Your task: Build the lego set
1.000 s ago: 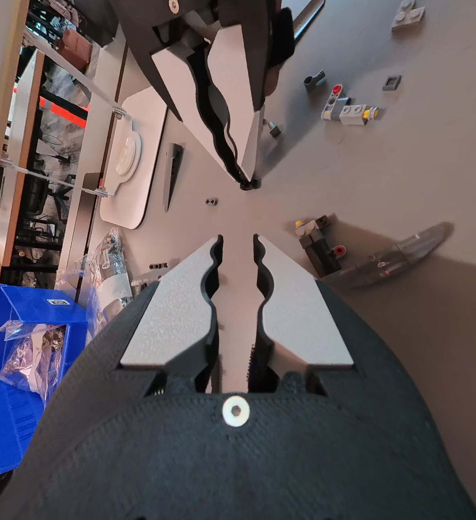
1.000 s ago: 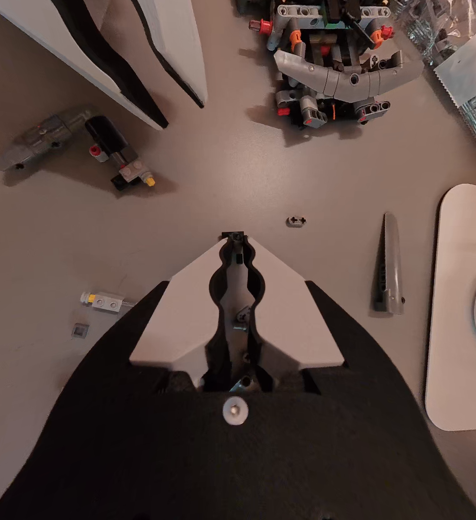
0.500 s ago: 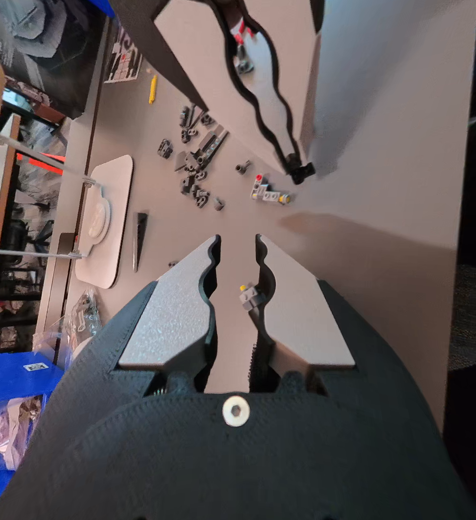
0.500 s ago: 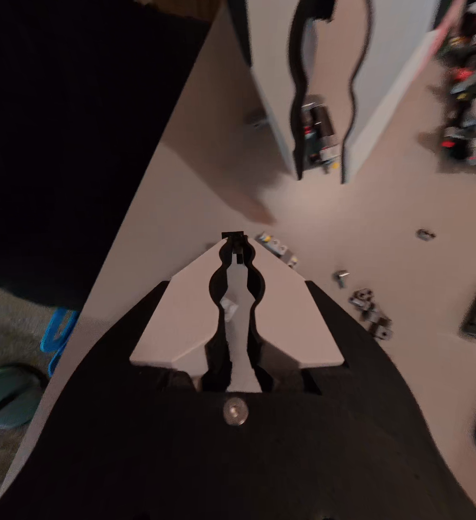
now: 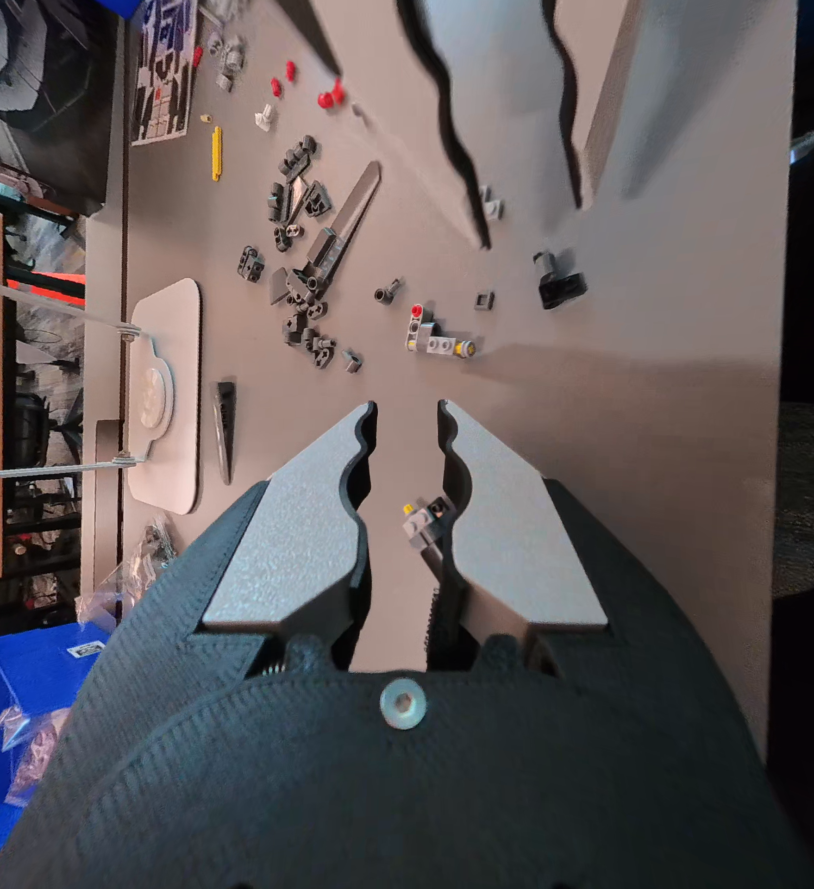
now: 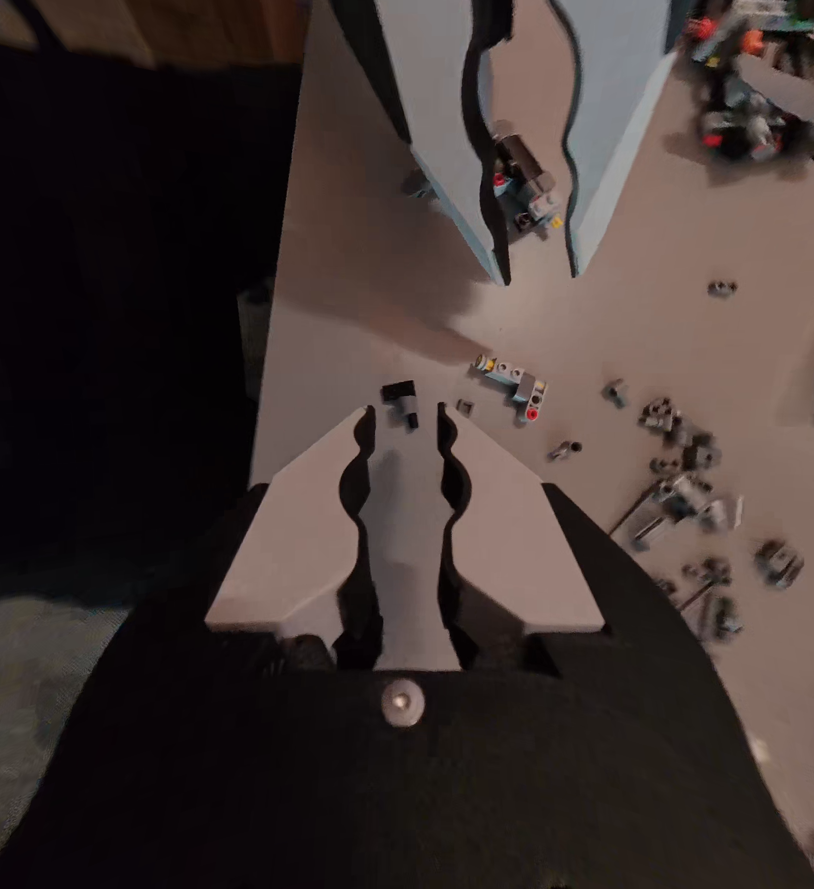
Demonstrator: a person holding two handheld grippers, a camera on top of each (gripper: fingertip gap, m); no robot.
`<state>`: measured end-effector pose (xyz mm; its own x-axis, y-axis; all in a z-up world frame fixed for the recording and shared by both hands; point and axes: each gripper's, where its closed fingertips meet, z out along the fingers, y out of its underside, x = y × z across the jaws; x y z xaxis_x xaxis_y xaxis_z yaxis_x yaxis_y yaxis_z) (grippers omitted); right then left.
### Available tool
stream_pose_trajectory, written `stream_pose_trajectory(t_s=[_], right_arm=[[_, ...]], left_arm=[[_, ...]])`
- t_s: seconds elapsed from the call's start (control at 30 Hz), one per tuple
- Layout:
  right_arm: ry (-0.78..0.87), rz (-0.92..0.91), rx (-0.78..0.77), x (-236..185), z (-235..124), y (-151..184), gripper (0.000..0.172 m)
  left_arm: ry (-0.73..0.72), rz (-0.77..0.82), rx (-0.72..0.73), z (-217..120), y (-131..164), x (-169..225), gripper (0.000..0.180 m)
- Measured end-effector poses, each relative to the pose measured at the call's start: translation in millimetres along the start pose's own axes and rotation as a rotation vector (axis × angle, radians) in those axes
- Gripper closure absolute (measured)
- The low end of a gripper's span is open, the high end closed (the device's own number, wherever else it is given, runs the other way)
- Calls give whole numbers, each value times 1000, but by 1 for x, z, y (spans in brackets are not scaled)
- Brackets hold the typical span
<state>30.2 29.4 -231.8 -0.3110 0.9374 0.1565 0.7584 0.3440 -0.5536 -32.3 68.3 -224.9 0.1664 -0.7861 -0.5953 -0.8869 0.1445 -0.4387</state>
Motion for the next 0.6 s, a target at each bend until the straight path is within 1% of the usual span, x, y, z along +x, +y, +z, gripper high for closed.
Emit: stream_pose_trajectory(t_s=[0.03, 0.07, 0.13, 0.23, 0.33, 0.4, 0.53, 0.6], right_arm=[[14, 73, 28, -4, -3, -2, 154], [11, 140, 54, -11, -5, -4, 156], [33, 236, 74, -22, -2, -2, 154], [83, 349, 62, -29, 11, 5, 150], [152, 423, 65, -24, 23, 8, 144], [194, 459, 73, -19, 27, 8, 145], [220, 492, 92, -12, 33, 4, 146], [246, 475, 85, -6, 34, 3, 153]], left_arm=[[7, 6, -1, 1, 1, -1, 157], [12, 14, -2, 3, 1, -2, 157], [26, 31, -2, 7, 1, -2, 157], [51, 39, 0, 15, 3, -3, 157], [64, 47, -8, 20, 6, -7, 157], [69, 47, -6, 20, 7, -9, 157], [71, 43, 3, 18, 8, -12, 157], [77, 45, 1, 19, 10, -11, 157]])
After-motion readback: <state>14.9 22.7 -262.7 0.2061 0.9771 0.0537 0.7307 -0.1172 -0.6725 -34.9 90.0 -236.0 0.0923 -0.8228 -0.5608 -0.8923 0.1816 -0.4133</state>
